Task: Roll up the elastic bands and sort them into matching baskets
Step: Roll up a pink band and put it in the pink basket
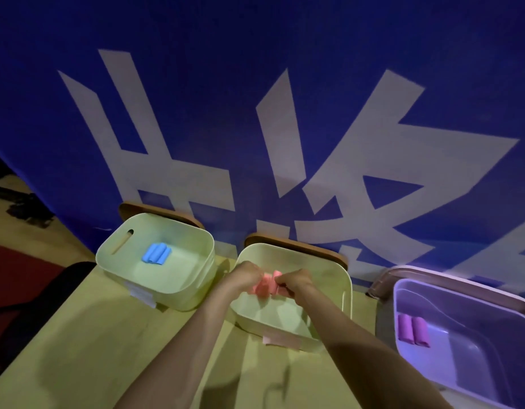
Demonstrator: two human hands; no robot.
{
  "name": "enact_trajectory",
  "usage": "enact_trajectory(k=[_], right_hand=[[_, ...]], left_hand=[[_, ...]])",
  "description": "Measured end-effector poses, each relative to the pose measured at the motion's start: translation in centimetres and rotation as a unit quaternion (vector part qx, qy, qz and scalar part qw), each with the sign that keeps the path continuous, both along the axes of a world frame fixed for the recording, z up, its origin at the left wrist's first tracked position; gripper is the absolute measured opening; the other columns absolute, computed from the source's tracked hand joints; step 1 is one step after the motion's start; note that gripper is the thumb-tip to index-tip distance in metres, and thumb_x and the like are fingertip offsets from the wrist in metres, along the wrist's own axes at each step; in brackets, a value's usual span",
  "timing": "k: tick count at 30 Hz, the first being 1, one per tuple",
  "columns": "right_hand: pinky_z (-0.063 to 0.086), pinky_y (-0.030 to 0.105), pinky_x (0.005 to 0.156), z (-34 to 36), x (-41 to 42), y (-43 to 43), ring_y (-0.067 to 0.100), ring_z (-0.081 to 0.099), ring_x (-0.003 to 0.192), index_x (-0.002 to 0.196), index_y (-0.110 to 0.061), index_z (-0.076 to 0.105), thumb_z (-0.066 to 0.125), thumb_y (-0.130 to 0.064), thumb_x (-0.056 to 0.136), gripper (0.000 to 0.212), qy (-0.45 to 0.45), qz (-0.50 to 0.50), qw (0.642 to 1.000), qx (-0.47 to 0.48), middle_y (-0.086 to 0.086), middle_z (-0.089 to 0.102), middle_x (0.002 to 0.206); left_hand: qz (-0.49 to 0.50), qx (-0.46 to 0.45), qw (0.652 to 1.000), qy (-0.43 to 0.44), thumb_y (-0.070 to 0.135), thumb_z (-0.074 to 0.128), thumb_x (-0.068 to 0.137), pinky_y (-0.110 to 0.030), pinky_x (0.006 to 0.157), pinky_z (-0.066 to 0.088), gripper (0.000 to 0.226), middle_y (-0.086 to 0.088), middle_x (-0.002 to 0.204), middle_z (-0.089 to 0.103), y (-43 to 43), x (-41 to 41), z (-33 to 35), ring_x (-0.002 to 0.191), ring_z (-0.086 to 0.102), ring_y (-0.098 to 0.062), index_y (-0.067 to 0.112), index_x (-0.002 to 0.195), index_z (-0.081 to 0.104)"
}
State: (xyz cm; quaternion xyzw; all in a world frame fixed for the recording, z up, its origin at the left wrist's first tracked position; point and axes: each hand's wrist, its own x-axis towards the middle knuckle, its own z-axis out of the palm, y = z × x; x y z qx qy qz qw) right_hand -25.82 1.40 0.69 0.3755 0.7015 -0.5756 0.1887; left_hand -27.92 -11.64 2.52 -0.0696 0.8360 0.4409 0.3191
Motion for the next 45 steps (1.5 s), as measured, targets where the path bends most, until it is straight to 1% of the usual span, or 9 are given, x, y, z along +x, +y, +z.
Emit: enact_trajectory(k=[4,9,13,16,22,29,34,41,45], right_hand=[[0.05,0.028,0.051,-1.4,-0.8,-0.6,0.021,0.061,0.059,0.088,0.004,0.067,0.075,-0.005,0.076,0.017,-0.017,-0.005,1.0,0.025,0.015,0.065,0.077],[0.058,0.042,0.078,-3.3,-1.2,-1.0,0.029,0.069,0.083,0.097,0.007,0.069,0.077,-0.008,0.075,0.028,-0.032,-0.003,0.998,0.049,0.018,0.067,0.086],[0.057,0.039,0.082,-3.1,-1.5,-1.3,0.027,0.069,0.085,0.075,0.004,0.069,0.074,0.0,0.073,0.008,-0.041,0.007,0.997,0.067,0.014,0.063,0.082],[0.057,0.038,0.082,-3.4,-1.6,-1.1,0.029,0.069,0.091,0.063,-0.002,0.062,0.076,-0.005,0.073,0.017,-0.045,0.007,0.996,0.077,0.014,0.065,0.083],[0.057,0.034,0.075,-4.2,-1.4,-0.7,0.026,0.065,0.076,0.093,0.006,0.069,0.079,-0.013,0.074,0.028,-0.052,0.012,0.996,0.077,0.015,0.067,0.088],[0.055,0.031,0.063,-4.9,-1.5,-0.5,0.027,0.062,0.065,0.056,-0.008,0.061,0.076,-0.013,0.072,0.022,-0.035,0.01,0.995,0.09,0.012,0.062,0.066],[0.039,0.029,0.048,-3.9,-1.5,0.6,0.023,0.043,0.049,0.067,-0.001,0.055,0.066,-0.006,0.083,0.019,-0.051,0.01,0.999,0.0,0.013,0.049,0.061],[0.045,0.027,0.064,3.0,2.7,3.2,0.013,0.057,0.074,0.1,-0.009,0.058,0.059,-0.012,0.091,0.01,0.068,0.012,0.993,-0.097,0.006,0.059,0.099],[0.051,0.03,0.081,8.8,8.7,6.2,0.018,0.064,0.093,0.101,-0.012,0.064,0.062,-0.017,0.09,0.012,0.191,-0.006,0.975,-0.113,0.006,0.066,0.105]], left_hand=[[-0.099,-0.069,0.993,0.005,0.008,0.046,0.091,-0.024,0.063,0.04,0.026,-0.004,0.073,0.056,0.7,-0.5,-1.1,0.073,0.051,-0.019,0.016,0.068,0.057],[-0.16,-0.081,0.984,-0.009,0.009,0.046,0.092,-0.026,0.071,0.035,0.014,-0.009,0.092,0.053,1.5,-0.4,-1.6,0.085,0.043,-0.021,0.015,0.092,0.058],[-0.173,-0.046,0.984,-0.012,0.002,0.041,0.087,-0.02,0.058,0.034,0.025,-0.006,0.092,0.054,1.7,0.1,-1.5,0.085,0.042,-0.019,0.02,0.08,0.057],[-0.154,-0.043,0.987,-0.023,0.003,0.04,0.087,-0.022,0.063,0.036,0.026,-0.005,0.094,0.054,1.6,-0.1,-1.8,0.087,0.042,-0.02,0.022,0.076,0.054],[-0.115,-0.062,0.991,-0.03,0.015,0.043,0.089,-0.028,0.075,0.044,0.017,-0.005,0.098,0.058,1.4,0.1,-2.3,0.092,0.049,-0.021,0.021,0.079,0.056],[-0.089,-0.069,0.993,-0.029,0.016,0.043,0.091,-0.031,0.079,0.046,0.017,-0.004,0.098,0.059,1.4,0.3,-1.9,0.094,0.052,-0.02,0.018,0.092,0.059],[-0.055,-0.063,0.996,-0.017,0.005,0.045,0.093,-0.031,0.081,0.048,0.022,-0.01,0.086,0.057,1.3,0.4,-1.0,0.079,0.054,-0.02,0.009,0.074,0.056],[-0.012,0.013,0.998,0.061,0.006,0.045,0.095,-0.015,0.065,0.045,0.018,-0.001,0.09,0.06,1.7,4.4,5.3,0.082,0.057,-0.013,0.014,0.094,0.061],[-0.002,0.047,0.981,0.186,0.016,0.054,0.094,-0.022,0.08,0.045,0.03,0.0,0.122,0.06,2.6,9.0,8.8,0.108,0.056,-0.016,0.016,0.123,0.059]])
